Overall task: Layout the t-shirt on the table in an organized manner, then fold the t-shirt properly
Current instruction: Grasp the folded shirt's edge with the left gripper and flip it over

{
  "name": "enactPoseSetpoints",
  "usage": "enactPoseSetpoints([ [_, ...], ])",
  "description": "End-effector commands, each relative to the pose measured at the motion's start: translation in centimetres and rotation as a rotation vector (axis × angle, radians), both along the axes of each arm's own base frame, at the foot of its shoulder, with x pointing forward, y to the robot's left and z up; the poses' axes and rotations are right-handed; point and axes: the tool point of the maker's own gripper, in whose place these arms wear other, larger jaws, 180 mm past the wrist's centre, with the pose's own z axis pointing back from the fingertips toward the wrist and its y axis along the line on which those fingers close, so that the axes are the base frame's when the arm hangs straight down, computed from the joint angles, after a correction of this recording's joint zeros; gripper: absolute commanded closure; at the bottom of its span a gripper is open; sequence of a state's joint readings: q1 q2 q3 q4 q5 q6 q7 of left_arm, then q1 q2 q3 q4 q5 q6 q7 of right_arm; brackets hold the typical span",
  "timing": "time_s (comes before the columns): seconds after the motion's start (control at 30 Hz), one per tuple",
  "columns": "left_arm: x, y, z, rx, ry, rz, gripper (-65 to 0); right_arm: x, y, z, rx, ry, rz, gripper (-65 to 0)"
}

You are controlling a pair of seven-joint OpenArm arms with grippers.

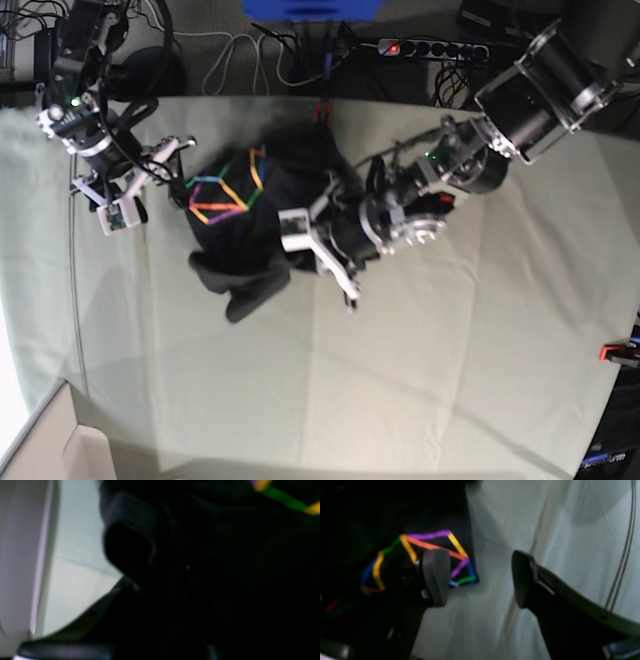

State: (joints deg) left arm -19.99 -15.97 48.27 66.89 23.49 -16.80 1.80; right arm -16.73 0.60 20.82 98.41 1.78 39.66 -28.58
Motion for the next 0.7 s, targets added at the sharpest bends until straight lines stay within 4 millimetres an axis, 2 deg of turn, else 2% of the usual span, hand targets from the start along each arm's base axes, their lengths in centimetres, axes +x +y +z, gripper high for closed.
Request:
enactPoseSetpoints([
  [0.0, 1.6, -0.5, 1.4, -0.035, -0.034, 0.018, 0.0, 0.7, 0.1, 1.0, 0.008, -0.04, 0.007, -39.2],
  [0.1, 2.7, -0.2, 0.0, -0.032, 0.008, 0.078, 0.0, 1.2, 0.2, 1.3, 0.012, -0.053, 0.005, -39.2],
  [0.33, 4.5, -1.9, -1.2, -0.017, 0.054, 0.111, 0.0, 1.4, 0.2, 1.3, 0.011, -0.056, 0.007, -39.2],
  [0.47, 6.6, -2.7, 0.2, -0.036, 0.024, 0.101, 0.0, 1.4, 0.2, 1.3, 0.011, -0.056, 0.007, -39.2],
  [0.6, 7.2, -4.2, 1.7, -0.137, -0.001, 0.027, 0.0, 1.4, 0.2, 1.3, 0.011, -0.056, 0.007, -39.2],
  [0.67, 7.9, -4.8, 1.6, -0.134, 0.01, 0.032, 0.0, 1.4, 0.2, 1.3, 0.011, -0.056, 0.007, -39.2],
])
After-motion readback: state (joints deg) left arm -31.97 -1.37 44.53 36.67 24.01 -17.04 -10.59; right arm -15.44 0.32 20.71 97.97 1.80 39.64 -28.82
